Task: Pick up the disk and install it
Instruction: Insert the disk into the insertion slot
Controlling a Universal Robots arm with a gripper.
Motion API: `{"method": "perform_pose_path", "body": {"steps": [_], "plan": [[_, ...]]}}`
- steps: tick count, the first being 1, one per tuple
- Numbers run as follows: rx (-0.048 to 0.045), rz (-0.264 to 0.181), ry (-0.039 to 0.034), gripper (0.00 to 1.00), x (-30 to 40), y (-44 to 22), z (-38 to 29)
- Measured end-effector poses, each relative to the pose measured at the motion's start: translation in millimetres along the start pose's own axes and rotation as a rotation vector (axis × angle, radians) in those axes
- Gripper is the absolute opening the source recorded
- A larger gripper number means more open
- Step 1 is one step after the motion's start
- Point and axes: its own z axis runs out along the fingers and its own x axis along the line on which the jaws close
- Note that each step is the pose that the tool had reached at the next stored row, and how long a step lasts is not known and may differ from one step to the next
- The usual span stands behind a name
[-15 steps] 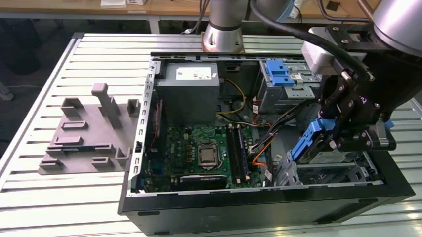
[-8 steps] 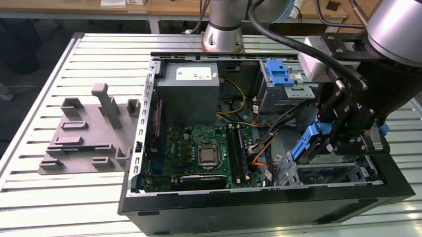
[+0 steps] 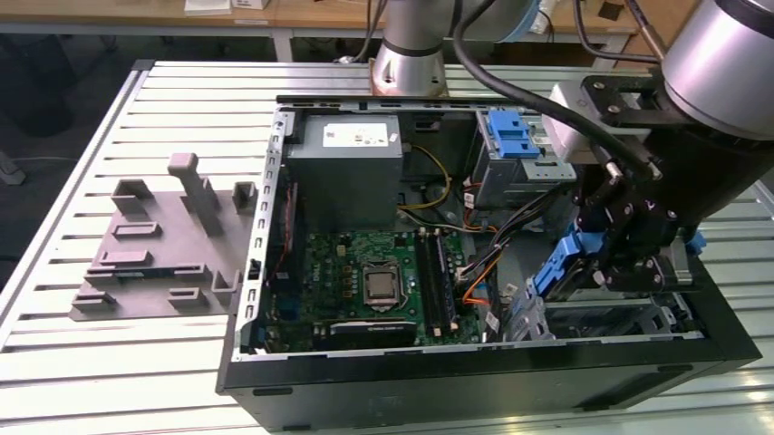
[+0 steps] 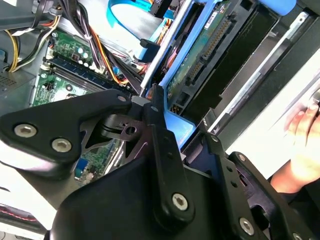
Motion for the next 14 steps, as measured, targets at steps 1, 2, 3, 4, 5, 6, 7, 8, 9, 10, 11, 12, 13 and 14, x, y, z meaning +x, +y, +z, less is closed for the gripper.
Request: {"method": "perform_pose_path", "body": {"steps": [1, 2, 3, 4, 5, 6, 7, 8, 9, 10, 11, 12, 13, 14], "plan": [[0.0000, 0.000, -0.0001, 0.36, 0.1, 0.0, 1.2], [0.0000, 0.000, -0.0001, 0.36, 0.1, 0.0, 2.4], [0.0000, 0.000, -0.0001, 0.36, 0.2, 0.0, 3.5], [0.0000, 0.000, 0.0000, 0.36, 0.2, 0.0, 4.7], [0.0000, 0.000, 0.0001, 0.36, 0.3, 0.0, 5.8], [0.0000, 0.000, 0.0000, 0.36, 0.3, 0.0, 7.0], [0.0000, 0.000, 0.0000, 0.36, 0.3, 0.0, 8.3], [0.0000, 0.000, 0.0000, 0.36, 0.4, 0.0, 9.6], [0.0000, 0.000, 0.0001, 0.36, 0.5, 0.0, 10.8], [0.0000, 0.000, 0.0000, 0.36, 0.5, 0.0, 12.0], [0.0000, 0.000, 0.0001, 0.36, 0.6, 0.0, 13.2], [0.0000, 0.000, 0.0000, 0.36, 0.6, 0.0, 14.2], [0.0000, 0.000, 0.0001, 0.36, 0.6, 0.0, 14.9], [0.0000, 0.000, 0.0002, 0.36, 0.6, 0.0, 14.9]]}}
